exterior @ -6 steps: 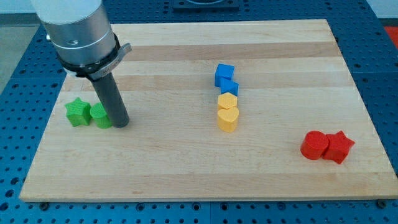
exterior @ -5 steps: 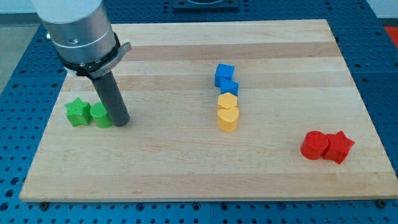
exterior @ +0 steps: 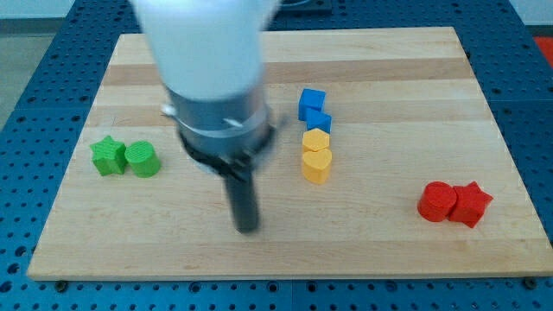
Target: Place the red blocks at the bottom right side of the heart
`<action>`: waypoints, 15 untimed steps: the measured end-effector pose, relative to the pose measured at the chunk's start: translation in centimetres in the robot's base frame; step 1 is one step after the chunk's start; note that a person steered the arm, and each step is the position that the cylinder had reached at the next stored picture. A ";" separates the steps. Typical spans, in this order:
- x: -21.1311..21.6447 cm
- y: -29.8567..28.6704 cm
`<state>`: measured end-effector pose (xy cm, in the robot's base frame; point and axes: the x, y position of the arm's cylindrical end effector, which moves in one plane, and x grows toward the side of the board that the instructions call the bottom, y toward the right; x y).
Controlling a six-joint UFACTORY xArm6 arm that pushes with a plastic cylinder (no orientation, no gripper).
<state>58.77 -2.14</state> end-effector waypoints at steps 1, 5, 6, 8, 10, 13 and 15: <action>3.1 7.3; 2.6 27.3; -3.8 27.2; -4.0 27.2; -3.5 24.3; -1.4 18.4; -0.3 25.5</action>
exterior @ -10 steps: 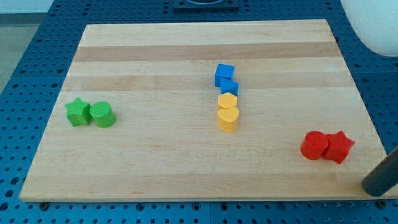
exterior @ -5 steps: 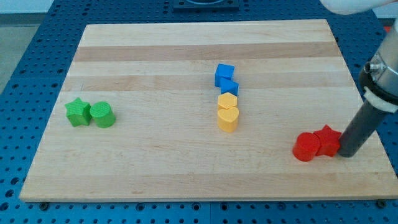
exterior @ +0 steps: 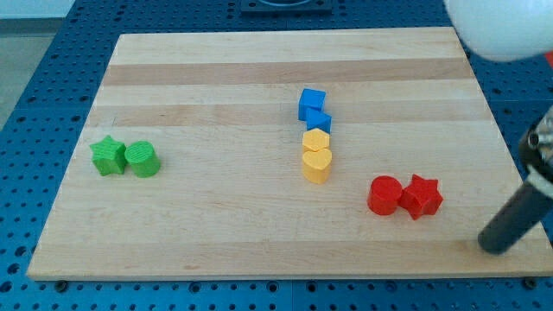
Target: Place the red blocks at the bottom right side of the heart
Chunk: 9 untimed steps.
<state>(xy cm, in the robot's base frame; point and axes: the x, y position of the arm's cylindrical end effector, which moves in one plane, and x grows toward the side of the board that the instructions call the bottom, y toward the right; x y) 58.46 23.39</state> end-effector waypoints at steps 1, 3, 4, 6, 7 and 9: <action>-1.8 0.0; -3.2 -2.1; -3.3 -5.2; -3.3 -9.6; -3.3 -11.4; -5.8 -6.1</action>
<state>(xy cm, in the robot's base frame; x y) 52.70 17.33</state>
